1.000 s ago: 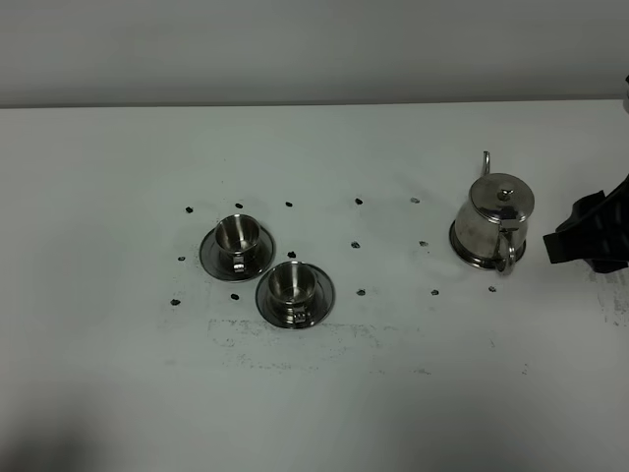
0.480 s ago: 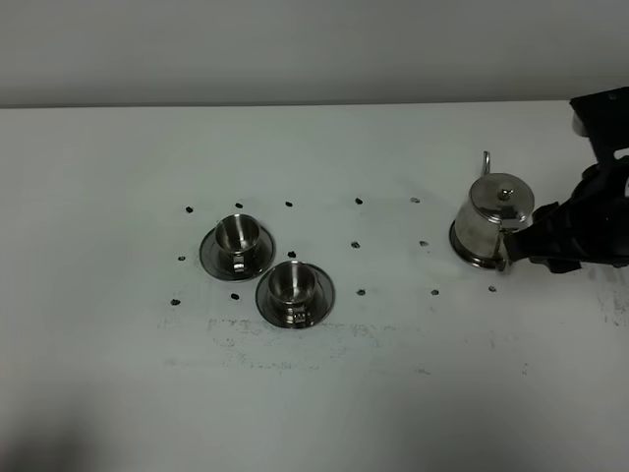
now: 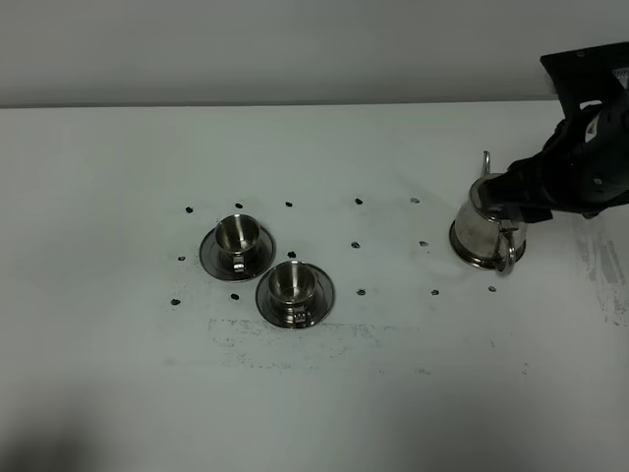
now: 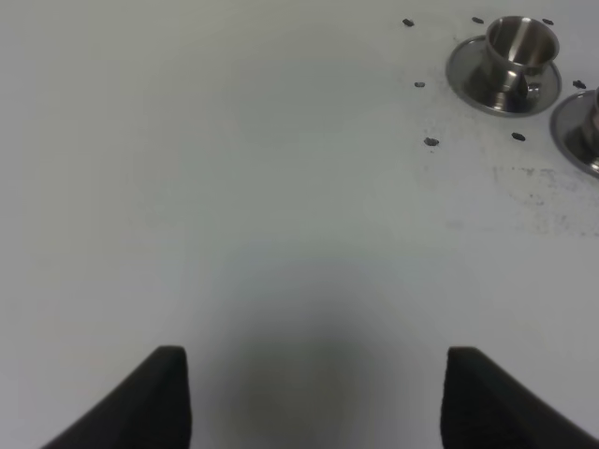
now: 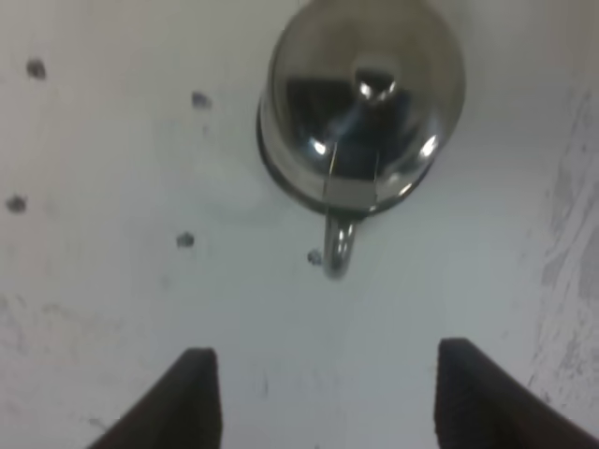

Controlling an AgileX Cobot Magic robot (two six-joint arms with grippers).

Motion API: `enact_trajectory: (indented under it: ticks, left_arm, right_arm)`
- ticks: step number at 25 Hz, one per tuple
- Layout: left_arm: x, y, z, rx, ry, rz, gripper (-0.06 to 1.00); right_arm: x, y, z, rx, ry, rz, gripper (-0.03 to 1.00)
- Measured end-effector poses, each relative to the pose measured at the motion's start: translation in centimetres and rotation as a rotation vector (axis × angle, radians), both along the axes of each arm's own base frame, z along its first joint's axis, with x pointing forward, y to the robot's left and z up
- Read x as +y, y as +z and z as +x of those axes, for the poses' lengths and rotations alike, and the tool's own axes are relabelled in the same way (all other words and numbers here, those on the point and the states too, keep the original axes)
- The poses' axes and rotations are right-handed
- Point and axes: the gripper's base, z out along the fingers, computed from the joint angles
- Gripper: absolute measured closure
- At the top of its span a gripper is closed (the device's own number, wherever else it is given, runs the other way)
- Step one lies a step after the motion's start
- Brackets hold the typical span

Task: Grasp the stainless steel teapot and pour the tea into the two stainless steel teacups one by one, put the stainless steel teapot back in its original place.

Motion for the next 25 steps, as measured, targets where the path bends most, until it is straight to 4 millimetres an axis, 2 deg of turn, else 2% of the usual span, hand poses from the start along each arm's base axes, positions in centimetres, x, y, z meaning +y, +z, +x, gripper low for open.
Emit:
enact_trajectory:
  ticks: [6, 12, 18, 25]
  left_arm:
    - [0.0, 0.0, 0.0, 0.0, 0.0, 0.0, 0.37]
    - [0.0, 0.0, 0.0, 0.0, 0.0, 0.0, 0.37]
    - [0.0, 0.0, 0.0, 0.0, 0.0, 0.0, 0.37]
    - [0.0, 0.0, 0.0, 0.0, 0.0, 0.0, 0.37]
  right_arm:
    - [-0.1, -0.2, 2.9, 0.033, -0.035, -0.1, 0.45]
    - [0.5, -2.5, 5.1, 0.103, -0.043, -0.139, 0.45]
    - [0.7, -4.5, 5.8, 0.19, -0.046, -0.142, 0.37]
    - [1.1, -4.8, 6.1, 0.175, -0.128, -0.076, 0.35]
